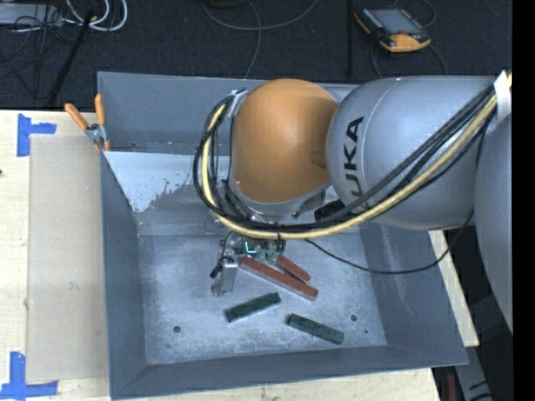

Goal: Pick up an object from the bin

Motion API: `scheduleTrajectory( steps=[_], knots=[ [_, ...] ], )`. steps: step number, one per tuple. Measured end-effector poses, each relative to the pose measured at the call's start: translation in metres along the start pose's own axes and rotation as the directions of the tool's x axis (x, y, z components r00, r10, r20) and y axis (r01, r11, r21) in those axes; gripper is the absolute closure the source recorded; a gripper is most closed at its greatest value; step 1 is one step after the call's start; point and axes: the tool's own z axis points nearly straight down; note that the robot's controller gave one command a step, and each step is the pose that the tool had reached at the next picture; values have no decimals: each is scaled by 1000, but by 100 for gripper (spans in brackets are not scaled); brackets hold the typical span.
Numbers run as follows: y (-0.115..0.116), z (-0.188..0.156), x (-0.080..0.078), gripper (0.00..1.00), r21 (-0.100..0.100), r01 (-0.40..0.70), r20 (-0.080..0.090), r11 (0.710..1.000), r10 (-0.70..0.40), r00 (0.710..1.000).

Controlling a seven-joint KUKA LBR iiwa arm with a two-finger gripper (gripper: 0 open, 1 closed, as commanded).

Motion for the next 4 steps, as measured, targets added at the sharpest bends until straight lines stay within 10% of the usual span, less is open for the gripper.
scheduleTrajectory(
  steps=[1, 2, 3, 4],
  knots=[
    [-46, 135, 70, 0, 2, 290, 6, 957, -290, 957],
    [-124, 141, 31, 0, 6, 355, 10, 935, -355, 935],
    [-119, 141, 33, 100, 1, 358, 8, 934, -358, 934],
    [-117, -39, 41, 100, 3, 330, 17, 944, -330, 944]
  ],
)
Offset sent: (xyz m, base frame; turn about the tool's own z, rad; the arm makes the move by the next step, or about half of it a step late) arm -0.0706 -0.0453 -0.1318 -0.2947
